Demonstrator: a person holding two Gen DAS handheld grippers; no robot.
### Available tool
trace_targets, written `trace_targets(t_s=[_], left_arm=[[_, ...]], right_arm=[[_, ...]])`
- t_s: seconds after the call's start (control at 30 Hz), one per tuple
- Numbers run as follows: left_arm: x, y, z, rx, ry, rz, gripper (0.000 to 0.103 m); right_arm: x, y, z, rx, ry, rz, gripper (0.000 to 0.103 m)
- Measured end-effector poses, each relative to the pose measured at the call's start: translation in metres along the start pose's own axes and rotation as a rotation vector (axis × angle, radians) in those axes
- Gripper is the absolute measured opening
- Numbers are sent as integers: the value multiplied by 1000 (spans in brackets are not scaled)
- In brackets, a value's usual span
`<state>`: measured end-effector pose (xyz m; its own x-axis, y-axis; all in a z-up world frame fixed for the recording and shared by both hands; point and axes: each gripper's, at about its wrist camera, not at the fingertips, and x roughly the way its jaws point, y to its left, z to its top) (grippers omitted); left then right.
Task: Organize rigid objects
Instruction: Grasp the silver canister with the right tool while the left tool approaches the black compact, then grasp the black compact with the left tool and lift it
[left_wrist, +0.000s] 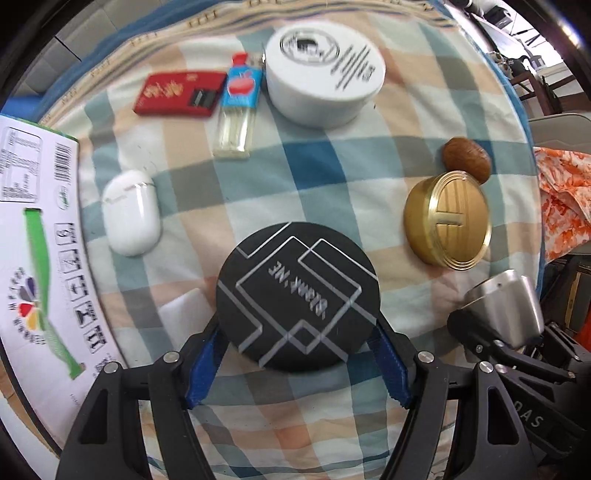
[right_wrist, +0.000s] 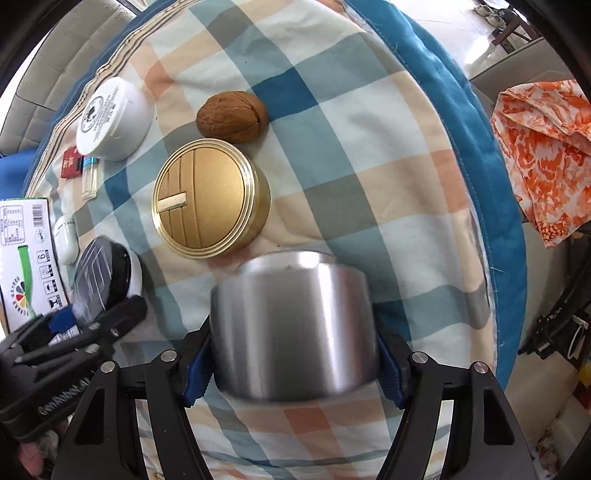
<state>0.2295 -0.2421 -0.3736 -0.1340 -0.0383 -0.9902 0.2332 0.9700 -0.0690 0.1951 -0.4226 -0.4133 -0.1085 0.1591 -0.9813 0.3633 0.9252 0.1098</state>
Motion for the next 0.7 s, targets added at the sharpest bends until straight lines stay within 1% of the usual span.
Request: trace_targets(t_s=[0.13, 0.17, 0.2, 0.23, 0.3, 0.37, 0.4, 0.47, 0.53, 0.57, 0.63, 0.7], left_arm=[[-15, -1, -6, 4, -27, -1, 71], [-18, 0, -7, 7, -34, -4, 59], [-21, -1, -9, 5, -33, -20, 35], [-23, 0, -11, -3, -24, -30, 31], [-29, -1, -12, 8, -32, -29, 31], [-26, -2, -12, 23, -22, -20, 31], [-24, 0, -12, 18, -9, -30, 31], [-18, 9, -10, -16, 8, -85, 34], [-11, 19, -10, -50, 19, -119, 34], [-8, 25, -8, -66, 26, -130, 38], [-3, 37, -5, -93, 30, -144, 40], [-2, 44, -3, -106, 29, -147, 52]], right_arm=[[-6, 0, -7, 2, -6, 12, 74], [-8, 0, -10, 0, -11, 13, 74], [-11, 2, -12, -3, -16, 15, 74], [-16, 0, -15, -4, -21, 18, 74], [-22, 3, -23, -9, -26, 23, 74], [-26, 5, -28, -21, -29, 19, 74], [-27, 6, -30, -26, -29, 13, 74], [-30, 9, -30, -29, -27, 11, 74], [-32, 10, -31, -31, -26, 9, 74], [-32, 11, -30, -30, -26, 9, 74], [-31, 11, -29, -26, -26, 15, 74], [-30, 9, -27, -25, -23, 23, 74]])
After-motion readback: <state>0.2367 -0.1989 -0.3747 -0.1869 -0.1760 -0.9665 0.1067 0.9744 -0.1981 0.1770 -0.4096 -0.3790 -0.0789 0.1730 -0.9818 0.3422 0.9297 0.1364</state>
